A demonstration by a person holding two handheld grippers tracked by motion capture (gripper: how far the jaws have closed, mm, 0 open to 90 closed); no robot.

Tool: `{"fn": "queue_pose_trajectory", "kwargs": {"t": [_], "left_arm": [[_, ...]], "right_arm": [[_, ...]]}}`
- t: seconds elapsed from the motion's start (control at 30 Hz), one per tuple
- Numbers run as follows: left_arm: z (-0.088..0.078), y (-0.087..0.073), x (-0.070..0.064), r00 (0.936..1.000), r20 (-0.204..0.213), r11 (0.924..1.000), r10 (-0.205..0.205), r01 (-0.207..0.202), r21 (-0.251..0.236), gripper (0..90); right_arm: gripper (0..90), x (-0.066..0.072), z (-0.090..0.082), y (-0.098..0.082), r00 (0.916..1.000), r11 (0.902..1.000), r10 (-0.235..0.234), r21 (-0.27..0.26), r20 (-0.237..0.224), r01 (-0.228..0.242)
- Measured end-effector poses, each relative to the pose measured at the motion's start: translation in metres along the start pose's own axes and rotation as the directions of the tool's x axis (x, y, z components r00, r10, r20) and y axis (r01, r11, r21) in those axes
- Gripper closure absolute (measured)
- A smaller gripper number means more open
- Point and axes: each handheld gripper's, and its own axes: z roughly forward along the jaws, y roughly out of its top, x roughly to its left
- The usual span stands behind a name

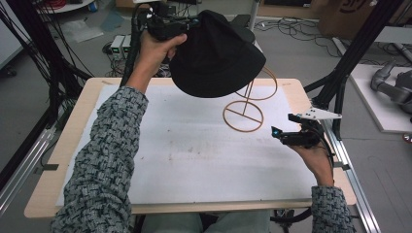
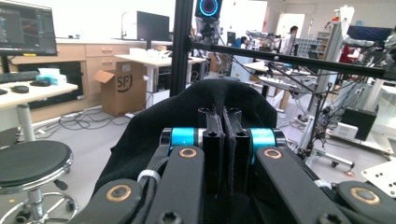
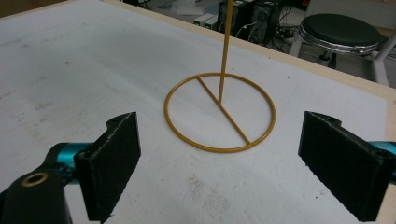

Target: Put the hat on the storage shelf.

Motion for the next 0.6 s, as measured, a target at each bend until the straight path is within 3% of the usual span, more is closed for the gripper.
{"fn": "queue_pose_trajectory", "kwargs": {"t": [0.4,0.6], "left_arm": [[0.032,-0.014,-0.005,0.9996,0.026,0.9989,-0.006,0.005,0.047,87.3],[0.048,-0.022,-0.009,0.9986,0.051,0.9988,-0.015,0.012,0.047,87.3]], "right_arm": [[12.6,-0.001,-0.003,0.000,1.0000,1.0000,0.003,-0.006,0.000,-0.003],[12.6,-0.001,-0.002,0.000,1.0000,1.0000,0.004,-0.004,-0.003,-0.004]]}}
